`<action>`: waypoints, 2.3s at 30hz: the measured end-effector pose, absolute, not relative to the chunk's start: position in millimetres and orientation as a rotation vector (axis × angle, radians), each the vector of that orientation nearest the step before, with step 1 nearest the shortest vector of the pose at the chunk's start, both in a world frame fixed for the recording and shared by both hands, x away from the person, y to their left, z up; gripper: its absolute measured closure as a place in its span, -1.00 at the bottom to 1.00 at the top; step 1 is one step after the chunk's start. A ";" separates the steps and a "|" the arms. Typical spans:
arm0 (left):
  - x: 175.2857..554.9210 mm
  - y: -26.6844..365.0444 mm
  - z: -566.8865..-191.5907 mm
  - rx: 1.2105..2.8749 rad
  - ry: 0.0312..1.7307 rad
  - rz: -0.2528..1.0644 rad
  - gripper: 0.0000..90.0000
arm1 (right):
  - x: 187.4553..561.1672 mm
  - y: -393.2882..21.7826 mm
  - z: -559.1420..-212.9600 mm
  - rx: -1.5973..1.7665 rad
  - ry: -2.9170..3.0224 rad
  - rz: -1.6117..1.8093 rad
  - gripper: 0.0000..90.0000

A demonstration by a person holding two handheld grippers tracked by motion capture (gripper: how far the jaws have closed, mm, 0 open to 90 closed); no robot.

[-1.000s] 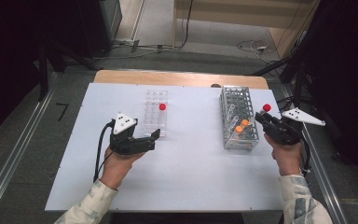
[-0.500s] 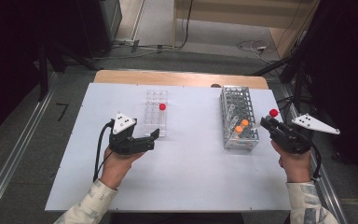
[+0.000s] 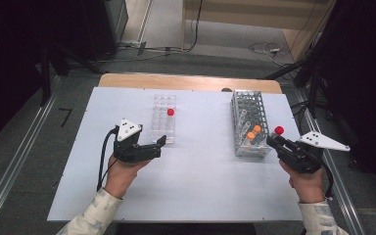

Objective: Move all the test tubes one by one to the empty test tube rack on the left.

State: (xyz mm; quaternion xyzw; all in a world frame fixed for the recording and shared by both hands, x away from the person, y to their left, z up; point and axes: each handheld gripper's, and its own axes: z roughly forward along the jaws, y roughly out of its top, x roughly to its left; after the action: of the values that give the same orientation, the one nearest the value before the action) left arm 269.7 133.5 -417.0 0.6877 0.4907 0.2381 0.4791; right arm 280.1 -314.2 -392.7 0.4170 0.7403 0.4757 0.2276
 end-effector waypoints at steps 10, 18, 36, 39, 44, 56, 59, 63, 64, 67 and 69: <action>269.8 132.9 -418.4 1.683 1.200 0.575 -0.72 | 271.9 -292.1 -403.7 1.093 2.138 1.297 0.61; 270.0 131.6 -419.6 1.685 1.201 0.567 -0.72 | 272.4 -270.6 -412.7 1.056 2.213 1.296 0.61; 268.3 125.8 -419.3 1.691 1.182 0.541 -0.72 | 287.3 -205.5 -426.4 0.920 2.353 1.286 0.61; 266.9 122.9 -418.5 1.698 1.168 0.532 -0.72 | 290.2 -193.6 -426.6 0.895 2.370 1.286 0.61; 263.6 116.1 -415.0 1.704 1.133 0.527 -0.73 | 296.5 -171.0 -429.8 0.857 2.407 1.282 0.61; 257.3 101.6 -412.3 1.733 1.077 0.504 -0.70 | 302.5 -123.6 -434.9 0.772 2.469 1.272 0.61; 256.5 98.6 -411.7 1.735 1.062 0.504 -0.65 | 302.4 -116.0 -437.3 0.756 2.482 1.265 0.61; 256.2 94.0 -414.0 1.754 1.026 0.527 -0.48 | 301.5 -108.3 -439.8 0.743 2.493 1.274 0.61; 256.3 93.4 -414.4 1.758 1.019 0.522 -0.43 | 301.0 -106.4 -440.0 0.740 2.495 1.277 0.61; 255.0 90.8 -414.5 1.769 0.995 0.538 -0.19 | 299.1 -101.2 -440.1 0.726 2.505 1.278 0.60; 254.4 89.0 -414.8 1.781 0.982 0.549 0.00 | 298.5 -98.2 -440.6 0.715 2.509 1.281 0.60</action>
State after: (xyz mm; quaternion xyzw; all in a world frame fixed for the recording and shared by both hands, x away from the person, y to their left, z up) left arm 254.4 89.0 -414.8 0.7349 0.4050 0.2267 0.4946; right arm 298.5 -98.2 -440.6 0.2443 0.8573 0.4376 0.1175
